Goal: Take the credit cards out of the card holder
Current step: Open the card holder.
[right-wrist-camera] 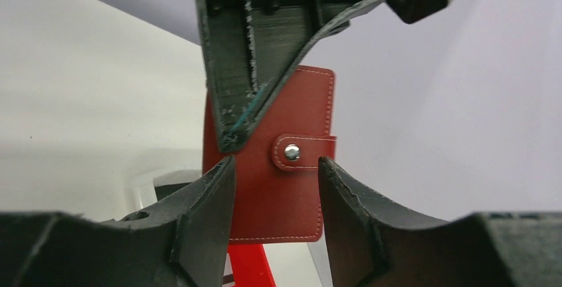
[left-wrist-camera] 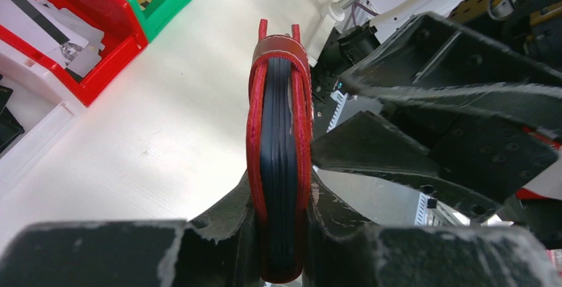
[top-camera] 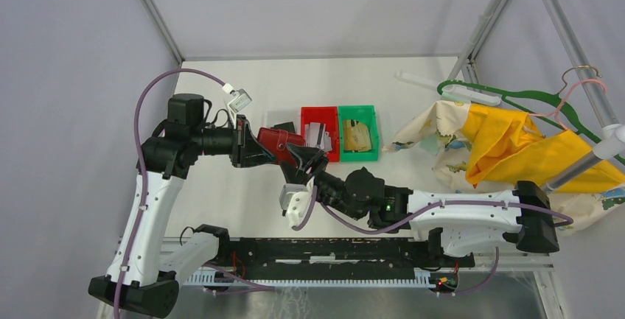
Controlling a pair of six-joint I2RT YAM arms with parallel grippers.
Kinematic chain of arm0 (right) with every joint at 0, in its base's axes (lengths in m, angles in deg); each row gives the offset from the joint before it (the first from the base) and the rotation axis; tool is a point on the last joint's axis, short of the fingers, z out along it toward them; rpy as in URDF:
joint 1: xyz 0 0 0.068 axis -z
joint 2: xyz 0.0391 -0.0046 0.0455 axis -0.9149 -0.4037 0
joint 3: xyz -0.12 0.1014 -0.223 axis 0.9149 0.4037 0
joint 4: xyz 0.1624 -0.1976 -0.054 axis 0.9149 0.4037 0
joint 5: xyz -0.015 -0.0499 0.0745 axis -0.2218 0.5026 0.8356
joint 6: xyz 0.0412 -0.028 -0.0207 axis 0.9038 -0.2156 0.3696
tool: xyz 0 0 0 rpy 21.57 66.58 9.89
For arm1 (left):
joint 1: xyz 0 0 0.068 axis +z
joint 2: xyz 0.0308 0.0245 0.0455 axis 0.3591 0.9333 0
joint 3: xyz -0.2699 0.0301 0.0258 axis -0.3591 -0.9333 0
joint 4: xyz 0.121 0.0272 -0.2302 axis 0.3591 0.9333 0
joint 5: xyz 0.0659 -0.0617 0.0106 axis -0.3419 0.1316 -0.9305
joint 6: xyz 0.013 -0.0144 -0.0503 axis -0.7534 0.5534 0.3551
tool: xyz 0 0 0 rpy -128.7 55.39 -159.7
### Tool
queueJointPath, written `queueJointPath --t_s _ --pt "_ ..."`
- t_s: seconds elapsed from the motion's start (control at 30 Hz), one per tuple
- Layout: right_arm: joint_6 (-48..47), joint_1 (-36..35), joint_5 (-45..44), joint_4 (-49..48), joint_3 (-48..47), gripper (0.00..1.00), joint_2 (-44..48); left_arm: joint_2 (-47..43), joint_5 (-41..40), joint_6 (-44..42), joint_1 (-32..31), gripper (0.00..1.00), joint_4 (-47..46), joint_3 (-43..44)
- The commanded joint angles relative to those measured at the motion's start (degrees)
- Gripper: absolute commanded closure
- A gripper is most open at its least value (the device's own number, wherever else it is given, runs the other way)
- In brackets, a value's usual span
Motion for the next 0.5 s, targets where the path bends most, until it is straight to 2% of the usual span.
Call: queueJointPath --t_s 0.0,0.3,0.47 --pt "-3.60 -1.24 -2.23 -0.90 -3.45 0.47 -1.17 -0.04 4.10 1.17 -0.13 0.98 -0.77 3.19" --pt "-6.07 -1.30 -4.95 -4.17 -4.87 0.55 -3.80 1.02 7.07 -5.53 -0.24 0.98 5.79 5.62" --pt "-7.49 -1.01 -5.80 -5.20 -5.22 0.64 -4.51 1.31 8.14 -8.67 -0.18 0.98 8.54 6.51"
